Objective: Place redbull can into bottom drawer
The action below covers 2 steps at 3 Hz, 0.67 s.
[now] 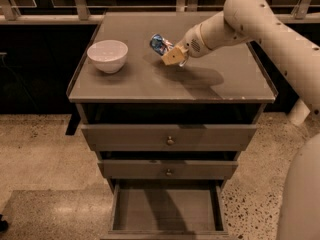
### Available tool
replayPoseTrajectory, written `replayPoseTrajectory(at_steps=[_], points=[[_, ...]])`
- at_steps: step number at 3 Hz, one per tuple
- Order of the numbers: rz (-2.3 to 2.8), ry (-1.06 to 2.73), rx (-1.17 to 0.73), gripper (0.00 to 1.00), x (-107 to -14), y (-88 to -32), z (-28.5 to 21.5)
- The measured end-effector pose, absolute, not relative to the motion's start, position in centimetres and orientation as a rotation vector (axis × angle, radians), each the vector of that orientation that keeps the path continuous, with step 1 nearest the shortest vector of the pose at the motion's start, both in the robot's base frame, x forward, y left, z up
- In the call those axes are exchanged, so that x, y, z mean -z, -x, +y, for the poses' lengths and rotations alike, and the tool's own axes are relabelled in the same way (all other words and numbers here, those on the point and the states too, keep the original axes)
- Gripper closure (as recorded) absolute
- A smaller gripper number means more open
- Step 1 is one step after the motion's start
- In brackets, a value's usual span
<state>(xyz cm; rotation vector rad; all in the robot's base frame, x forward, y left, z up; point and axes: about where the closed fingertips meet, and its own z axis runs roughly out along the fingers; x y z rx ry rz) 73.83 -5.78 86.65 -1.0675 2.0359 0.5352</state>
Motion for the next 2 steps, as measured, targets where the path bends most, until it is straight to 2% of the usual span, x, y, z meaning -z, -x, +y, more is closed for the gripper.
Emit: replayPoseTrajectory(at_steps=[2], points=[[2.075,1.078,-0.681,1.0,-87.5,-63.5,-8.9]])
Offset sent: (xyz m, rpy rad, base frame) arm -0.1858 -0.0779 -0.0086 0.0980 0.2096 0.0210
